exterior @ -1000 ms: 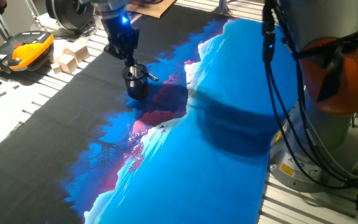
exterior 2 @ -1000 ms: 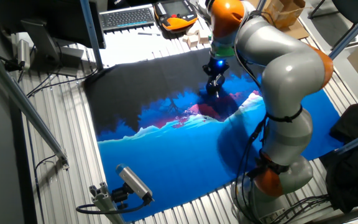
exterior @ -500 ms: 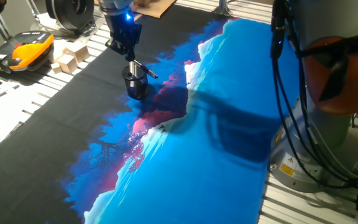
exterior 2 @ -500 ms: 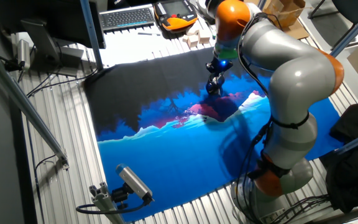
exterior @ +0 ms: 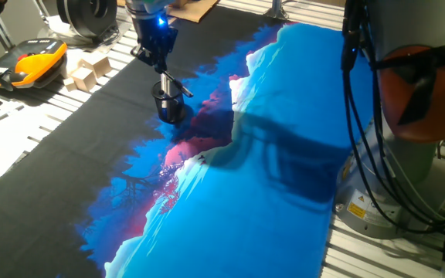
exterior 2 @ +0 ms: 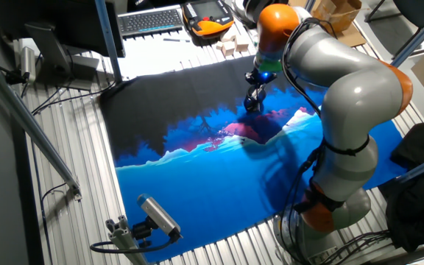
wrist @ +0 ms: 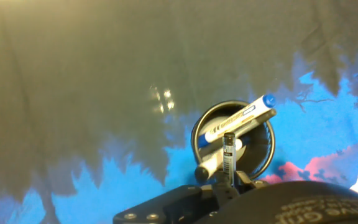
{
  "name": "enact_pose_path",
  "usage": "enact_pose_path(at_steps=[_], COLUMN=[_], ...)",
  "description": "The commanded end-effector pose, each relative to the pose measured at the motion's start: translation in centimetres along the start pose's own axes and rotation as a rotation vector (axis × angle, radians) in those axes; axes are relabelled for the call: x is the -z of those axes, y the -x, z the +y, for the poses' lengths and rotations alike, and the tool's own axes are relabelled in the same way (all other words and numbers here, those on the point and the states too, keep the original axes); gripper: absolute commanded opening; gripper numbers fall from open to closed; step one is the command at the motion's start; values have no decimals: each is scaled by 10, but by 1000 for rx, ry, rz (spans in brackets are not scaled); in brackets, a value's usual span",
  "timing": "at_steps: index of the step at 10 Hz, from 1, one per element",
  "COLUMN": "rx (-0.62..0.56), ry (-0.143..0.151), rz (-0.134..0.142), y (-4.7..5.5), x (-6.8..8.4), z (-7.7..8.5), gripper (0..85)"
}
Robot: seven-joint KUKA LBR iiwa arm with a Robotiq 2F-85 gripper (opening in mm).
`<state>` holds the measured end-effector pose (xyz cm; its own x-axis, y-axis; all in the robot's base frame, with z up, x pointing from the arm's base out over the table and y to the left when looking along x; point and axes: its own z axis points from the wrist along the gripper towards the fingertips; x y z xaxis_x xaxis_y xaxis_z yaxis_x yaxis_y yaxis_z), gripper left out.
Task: Put the pen into the pen holder
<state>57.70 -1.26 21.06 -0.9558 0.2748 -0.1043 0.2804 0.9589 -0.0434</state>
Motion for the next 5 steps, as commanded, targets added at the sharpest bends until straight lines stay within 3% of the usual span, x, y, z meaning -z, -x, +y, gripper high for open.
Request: enact_pose_path(at_steps=[1, 3, 5], rx=[-10, -18, -70], ry=[-1, -7, -27], rz=[-17, -49, -103], y=[4, 10, 13], x=[0, -1, -3], z=[-2, -8, -8], gripper=[0, 0, 0])
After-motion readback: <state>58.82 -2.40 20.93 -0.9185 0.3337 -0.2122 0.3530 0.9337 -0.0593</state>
